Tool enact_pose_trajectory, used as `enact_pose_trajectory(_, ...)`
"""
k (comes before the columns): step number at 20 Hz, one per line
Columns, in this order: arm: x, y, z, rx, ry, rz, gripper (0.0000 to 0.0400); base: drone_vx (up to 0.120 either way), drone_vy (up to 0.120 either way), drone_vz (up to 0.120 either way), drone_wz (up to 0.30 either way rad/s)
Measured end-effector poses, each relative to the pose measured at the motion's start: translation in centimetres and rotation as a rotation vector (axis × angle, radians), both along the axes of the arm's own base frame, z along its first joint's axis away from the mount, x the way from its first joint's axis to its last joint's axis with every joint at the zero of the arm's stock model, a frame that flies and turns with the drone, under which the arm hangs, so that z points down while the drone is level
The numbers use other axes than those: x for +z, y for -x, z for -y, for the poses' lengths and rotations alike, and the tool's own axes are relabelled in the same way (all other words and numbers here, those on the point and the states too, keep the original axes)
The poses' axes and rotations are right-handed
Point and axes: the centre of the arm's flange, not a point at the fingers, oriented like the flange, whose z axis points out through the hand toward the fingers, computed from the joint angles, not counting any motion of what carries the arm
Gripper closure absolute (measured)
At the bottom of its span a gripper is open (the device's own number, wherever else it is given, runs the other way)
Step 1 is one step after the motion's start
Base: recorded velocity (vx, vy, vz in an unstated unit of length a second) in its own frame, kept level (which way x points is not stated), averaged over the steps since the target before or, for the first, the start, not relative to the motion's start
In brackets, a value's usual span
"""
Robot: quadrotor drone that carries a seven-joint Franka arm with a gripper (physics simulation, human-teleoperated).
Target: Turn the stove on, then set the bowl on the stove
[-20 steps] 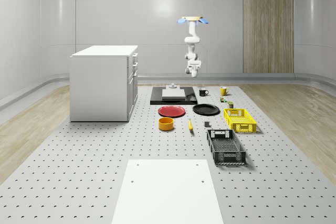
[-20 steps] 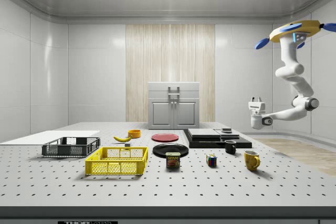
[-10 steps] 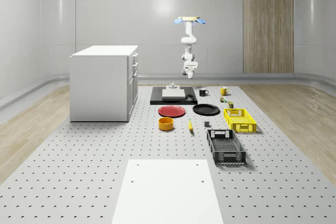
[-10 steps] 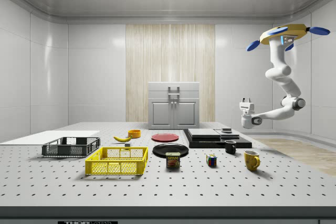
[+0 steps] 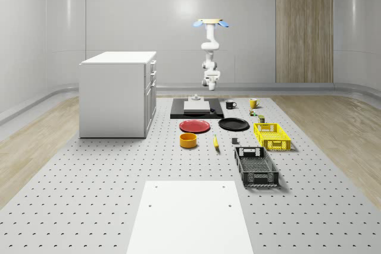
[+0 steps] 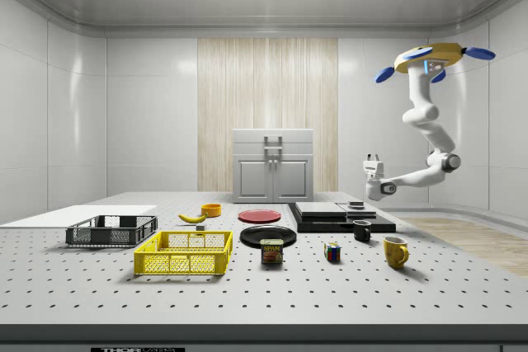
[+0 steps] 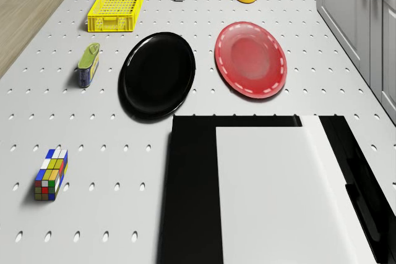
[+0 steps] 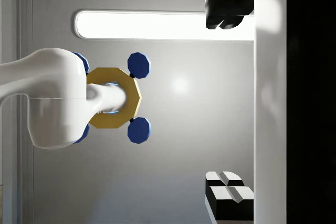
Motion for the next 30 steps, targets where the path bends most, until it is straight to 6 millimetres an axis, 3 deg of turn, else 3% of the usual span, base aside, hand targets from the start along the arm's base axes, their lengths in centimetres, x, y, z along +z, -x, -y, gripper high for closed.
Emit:
enact_pose_trajectory(5, 0.0, 0.0, 0.0, 0.0, 0.003, 0.004, 0.0, 0.112, -0.12, 0.0, 0.0)
enact_pose_trajectory(20, 0.0, 0.1, -0.6, -0.001, 0.064, 0.015, 0.0, 0.0, -0.12, 0.0, 0.0)
enact_pose_trajectory(26, -0.2, 0.2, -1.8, -0.004, 0.18, 0.02, 0.0, 0.0, -0.12, 0.0, 0.0)
enact_pose_trajectory(30, -0.6, 0.2, -3.4, -0.007, 0.354, 0.022, 0.0, 0.0, -0.12, 0.0, 0.0)
